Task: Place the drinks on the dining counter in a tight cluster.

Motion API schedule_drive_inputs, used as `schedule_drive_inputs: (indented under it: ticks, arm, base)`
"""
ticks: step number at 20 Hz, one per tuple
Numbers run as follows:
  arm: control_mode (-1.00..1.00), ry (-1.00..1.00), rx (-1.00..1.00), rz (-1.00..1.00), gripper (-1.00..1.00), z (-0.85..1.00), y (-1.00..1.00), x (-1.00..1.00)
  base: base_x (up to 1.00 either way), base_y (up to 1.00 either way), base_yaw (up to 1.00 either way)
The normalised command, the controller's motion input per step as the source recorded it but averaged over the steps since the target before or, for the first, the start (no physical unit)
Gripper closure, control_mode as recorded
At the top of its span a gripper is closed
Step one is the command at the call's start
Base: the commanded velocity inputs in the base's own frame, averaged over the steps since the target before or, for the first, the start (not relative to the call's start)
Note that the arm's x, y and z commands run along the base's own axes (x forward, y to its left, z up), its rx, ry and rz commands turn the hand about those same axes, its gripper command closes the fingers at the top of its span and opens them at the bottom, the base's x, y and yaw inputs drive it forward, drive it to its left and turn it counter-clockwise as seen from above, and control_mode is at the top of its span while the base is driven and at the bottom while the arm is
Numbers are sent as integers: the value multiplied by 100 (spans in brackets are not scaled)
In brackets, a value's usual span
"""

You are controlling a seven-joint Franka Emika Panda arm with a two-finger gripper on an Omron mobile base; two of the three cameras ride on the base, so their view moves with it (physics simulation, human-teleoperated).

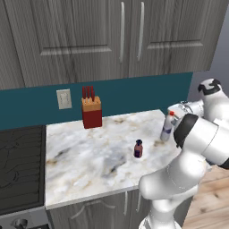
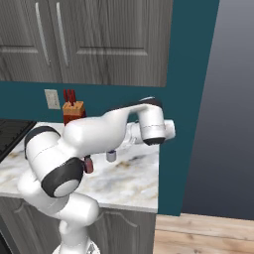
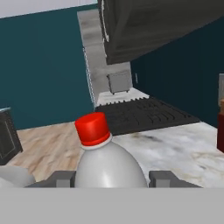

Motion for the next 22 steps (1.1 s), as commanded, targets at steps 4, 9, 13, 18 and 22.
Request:
schedule_drive_inputs:
  ticks: [4,9,13,18,22]
  arm:
    - [-100,-5,0,0,100,19,0,-42]
    - [-100,0,0,0,100,3,0,-2]
    - [-100,0,0,0,100,0,0,0]
    - [100,0,0,0,100,0,0,0]
    - [100,0,0,0,100,0,0,0]
  base:
    - [0,0,0]
    - [0,0,0]
    - [0,0,0]
    - [-14,-1,0]
    - [-93,-11,0]
